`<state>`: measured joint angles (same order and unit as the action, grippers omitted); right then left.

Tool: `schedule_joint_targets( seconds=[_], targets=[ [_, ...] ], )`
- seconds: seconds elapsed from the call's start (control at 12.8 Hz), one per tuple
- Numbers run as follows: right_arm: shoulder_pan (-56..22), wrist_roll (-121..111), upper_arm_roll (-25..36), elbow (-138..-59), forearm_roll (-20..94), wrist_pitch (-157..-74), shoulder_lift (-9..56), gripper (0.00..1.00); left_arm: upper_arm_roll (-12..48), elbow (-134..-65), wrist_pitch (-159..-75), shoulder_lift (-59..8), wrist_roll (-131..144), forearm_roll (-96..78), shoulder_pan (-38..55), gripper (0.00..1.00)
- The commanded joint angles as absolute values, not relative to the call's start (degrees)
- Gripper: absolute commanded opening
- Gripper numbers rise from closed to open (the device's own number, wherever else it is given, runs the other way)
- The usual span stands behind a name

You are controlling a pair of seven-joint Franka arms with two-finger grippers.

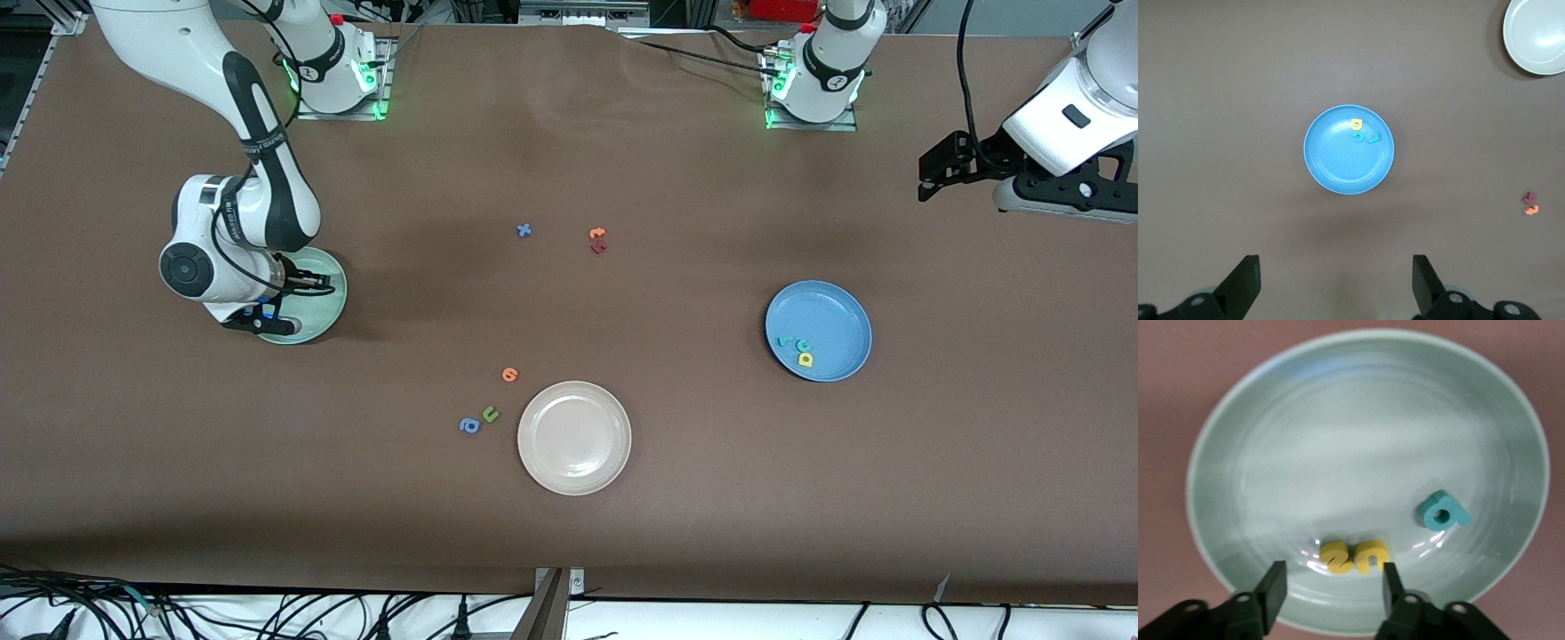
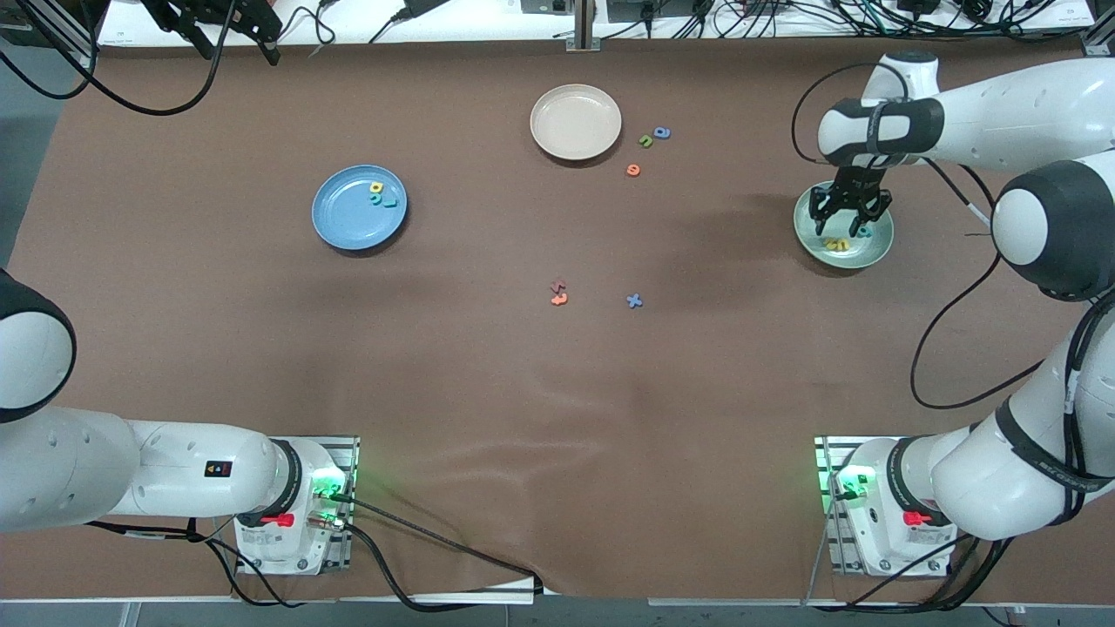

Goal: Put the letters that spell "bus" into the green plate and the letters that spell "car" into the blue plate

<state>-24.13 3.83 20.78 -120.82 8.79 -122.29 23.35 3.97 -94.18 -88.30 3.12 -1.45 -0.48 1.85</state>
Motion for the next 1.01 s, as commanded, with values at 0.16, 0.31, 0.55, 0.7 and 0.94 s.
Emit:
schedule_joint_targets(
  seconds=[0.16, 0.31, 0.55, 0.7, 0.94],
  targets=[
    [-24.17, 3.78, 23.98, -101.30, 9.32, -95.94, 19.78, 0.99, 4.13, -91.05, -88.16, 1.14, -1.67, -1.14, 2.11, 1.00],
    [-24.08, 3.78, 24.87, -93.03, 8.88, -87.32, 19.78, 0.99, 4.04, -91.05, -88.15, 1.14, -1.76, -1.06, 1.76, 1.00],
    [-24.08, 3.43, 26.28, -81.33, 8.70, -78.07, 19.78, 0.99, 4.22, -91.05, -88.15, 1.05, -1.76, 1.23, 1.93, 1.00],
    [-24.08, 2.73, 27.24, -77.36, 8.79, -76.21, 19.69, 0.99, 4.13, -90.97, -88.15, 1.05, -1.85, 0.79, 1.76, 1.00],
    [-24.00, 2.81, 26.81, -73.40, 6.52, -74.97, 19.51, 1.00, 4.13, -90.97, -88.15, 1.05, -1.93, 0.70, 1.85, 1.00]
  ],
)
